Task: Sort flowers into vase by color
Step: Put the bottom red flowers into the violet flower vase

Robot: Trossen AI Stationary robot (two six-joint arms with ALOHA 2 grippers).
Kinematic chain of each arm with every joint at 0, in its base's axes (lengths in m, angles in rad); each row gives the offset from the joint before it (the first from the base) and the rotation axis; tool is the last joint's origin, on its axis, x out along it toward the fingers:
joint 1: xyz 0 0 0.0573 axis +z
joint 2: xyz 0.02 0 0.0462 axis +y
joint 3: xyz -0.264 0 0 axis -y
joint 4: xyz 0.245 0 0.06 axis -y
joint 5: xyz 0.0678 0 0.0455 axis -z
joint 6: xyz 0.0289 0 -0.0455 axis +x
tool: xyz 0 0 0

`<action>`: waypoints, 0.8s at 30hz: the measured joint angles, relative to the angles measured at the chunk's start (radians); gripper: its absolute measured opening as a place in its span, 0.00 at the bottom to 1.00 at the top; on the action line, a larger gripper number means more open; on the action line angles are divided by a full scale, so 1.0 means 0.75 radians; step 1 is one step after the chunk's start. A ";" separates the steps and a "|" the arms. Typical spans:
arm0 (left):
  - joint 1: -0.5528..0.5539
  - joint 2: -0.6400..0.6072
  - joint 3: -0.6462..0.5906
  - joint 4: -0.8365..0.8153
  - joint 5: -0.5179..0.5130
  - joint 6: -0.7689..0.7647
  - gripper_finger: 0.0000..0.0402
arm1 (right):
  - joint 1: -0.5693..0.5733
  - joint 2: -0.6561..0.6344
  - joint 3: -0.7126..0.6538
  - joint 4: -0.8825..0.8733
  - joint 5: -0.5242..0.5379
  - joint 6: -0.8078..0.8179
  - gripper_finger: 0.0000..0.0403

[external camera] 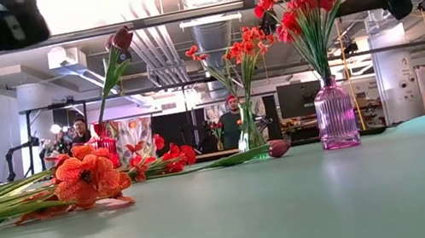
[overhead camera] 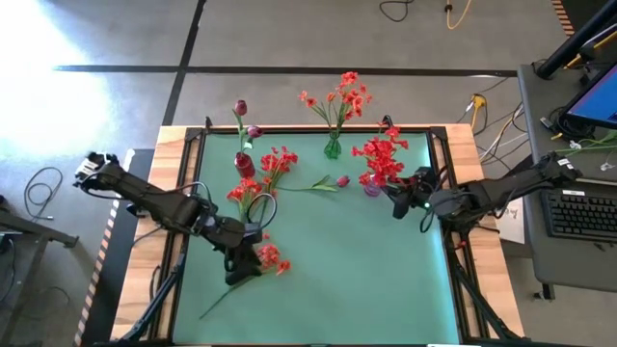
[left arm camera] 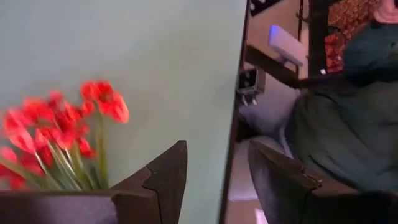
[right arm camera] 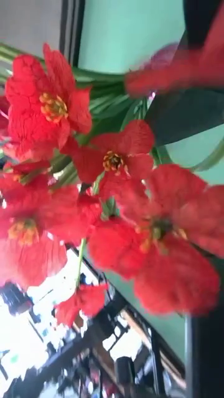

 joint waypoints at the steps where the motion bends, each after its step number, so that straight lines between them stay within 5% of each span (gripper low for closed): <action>1: -0.011 0.000 0.008 -0.023 0.008 -0.032 0.39 | 0.000 -0.011 0.000 0.000 -0.016 -0.002 0.51; 10: -0.078 0.005 0.021 -0.059 -0.071 -0.109 0.39 | 0.000 -0.072 0.000 -0.001 -0.066 -0.054 0.64; 24: -0.101 0.005 0.020 -0.059 -0.087 -0.108 0.39 | 0.000 -0.109 0.000 -0.004 -0.445 -0.001 0.79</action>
